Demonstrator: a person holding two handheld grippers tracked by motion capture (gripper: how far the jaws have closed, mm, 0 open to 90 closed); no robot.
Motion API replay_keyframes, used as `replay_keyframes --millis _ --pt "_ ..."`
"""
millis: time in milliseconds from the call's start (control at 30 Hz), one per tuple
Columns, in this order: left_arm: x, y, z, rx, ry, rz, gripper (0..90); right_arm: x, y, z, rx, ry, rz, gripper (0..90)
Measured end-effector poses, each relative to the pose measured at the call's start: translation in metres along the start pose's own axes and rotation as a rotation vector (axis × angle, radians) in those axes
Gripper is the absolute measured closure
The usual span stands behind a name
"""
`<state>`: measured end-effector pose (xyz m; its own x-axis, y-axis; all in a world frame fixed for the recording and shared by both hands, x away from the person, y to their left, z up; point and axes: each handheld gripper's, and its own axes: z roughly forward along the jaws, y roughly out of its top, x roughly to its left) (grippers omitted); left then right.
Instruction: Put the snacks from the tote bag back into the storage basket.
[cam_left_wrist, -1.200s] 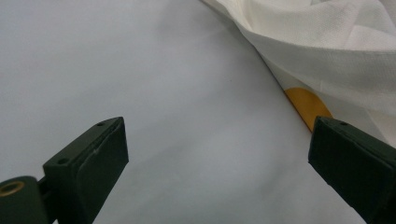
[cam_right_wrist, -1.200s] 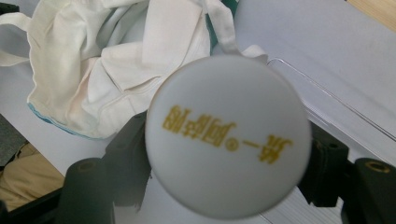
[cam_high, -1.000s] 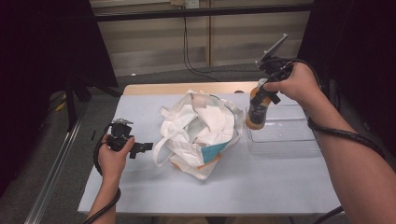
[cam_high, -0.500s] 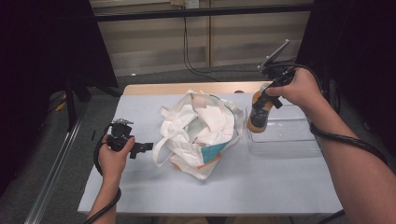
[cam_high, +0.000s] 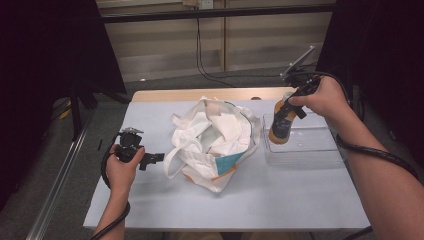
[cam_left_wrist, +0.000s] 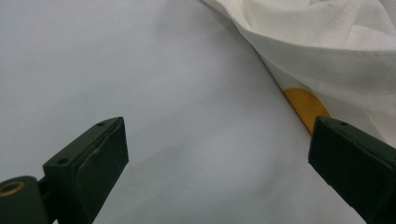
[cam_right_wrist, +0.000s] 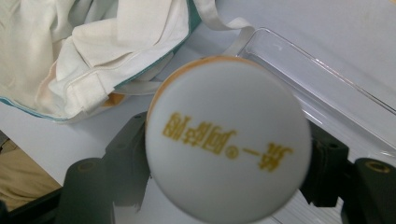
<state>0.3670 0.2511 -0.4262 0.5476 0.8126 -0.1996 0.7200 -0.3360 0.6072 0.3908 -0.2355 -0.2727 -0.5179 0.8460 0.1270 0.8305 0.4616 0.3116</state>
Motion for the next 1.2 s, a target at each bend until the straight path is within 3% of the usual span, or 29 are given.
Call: replay_keyframes --millis 533,1200 --pt "-0.001 0.000 0.000 -0.002 0.001 -0.002 4.8 -0.009 -0.011 0.008 0.007 -0.010 0.014 30.2" --pt "-0.001 0.001 0.002 0.000 -0.004 0.001 4.8 -0.008 -0.015 0.023 0.026 -0.002 0.019 30.2"
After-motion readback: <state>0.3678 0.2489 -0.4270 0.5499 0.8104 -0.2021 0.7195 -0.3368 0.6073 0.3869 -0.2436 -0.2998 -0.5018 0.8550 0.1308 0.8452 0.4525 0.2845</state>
